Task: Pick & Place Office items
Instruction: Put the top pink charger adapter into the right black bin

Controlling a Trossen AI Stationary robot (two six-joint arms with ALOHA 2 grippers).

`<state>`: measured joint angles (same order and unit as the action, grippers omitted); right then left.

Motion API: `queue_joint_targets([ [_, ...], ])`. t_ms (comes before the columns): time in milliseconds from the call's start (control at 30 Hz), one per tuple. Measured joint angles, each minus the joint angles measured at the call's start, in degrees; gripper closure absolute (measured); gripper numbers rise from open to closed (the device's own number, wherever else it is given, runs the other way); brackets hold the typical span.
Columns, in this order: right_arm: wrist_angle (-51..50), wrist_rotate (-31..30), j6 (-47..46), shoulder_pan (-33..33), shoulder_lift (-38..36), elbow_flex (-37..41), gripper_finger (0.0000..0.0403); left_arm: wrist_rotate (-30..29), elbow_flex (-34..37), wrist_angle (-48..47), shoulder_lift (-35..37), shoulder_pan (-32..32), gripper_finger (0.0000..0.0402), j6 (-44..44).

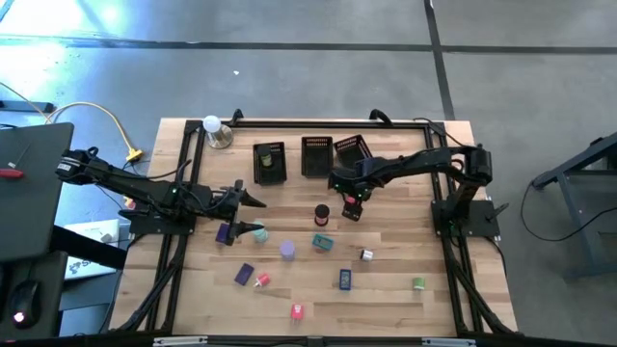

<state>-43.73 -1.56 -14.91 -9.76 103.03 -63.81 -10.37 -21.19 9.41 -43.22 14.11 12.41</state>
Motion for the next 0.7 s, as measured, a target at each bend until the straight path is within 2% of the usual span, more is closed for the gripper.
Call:
queue_joint_targets([
  [133, 0.8, 0.0, 0.6, 0.0, 2.0, 0.0, 0.0104, 0.0, 0.0, -0.3, 0.0, 0.0, 0.0101, -0.7],
  [267, 0.9, 0.0, 1.3, 0.0, 3.3, -0.1, 0.0126, 0.0, 0.0, -0.6, 0.0, 0.0, 0.0101, -0.7],
  [433, 0.7, 0.0, 1.2, 0.5, 3.4, -0.1, 0.0184, 0.0, 0.0, -0.5, 0.0, 0.0, 0.0101, -1.5],
  [567, 0.2, 0.1, -0.8, 0.8, 2.9, -0.1, 0.0256, 1.8, 0.0, 0.5, 0.0, 0.5, 0.0101, -4.2],
  [633, -0.2, -0.3, -1.2, 1.2, 2.9, 0.0, 0.0266, 4.7, 0.0, 2.4, 0.0, 1.9, 0.0101, -7.8],
  [700, -1.2, -0.9, -1.3, 1.8, 2.9, 0.0, 0.0266, 5.0, 0.0, 4.4, 0.0, 3.6, 0.0101, -10.9],
])
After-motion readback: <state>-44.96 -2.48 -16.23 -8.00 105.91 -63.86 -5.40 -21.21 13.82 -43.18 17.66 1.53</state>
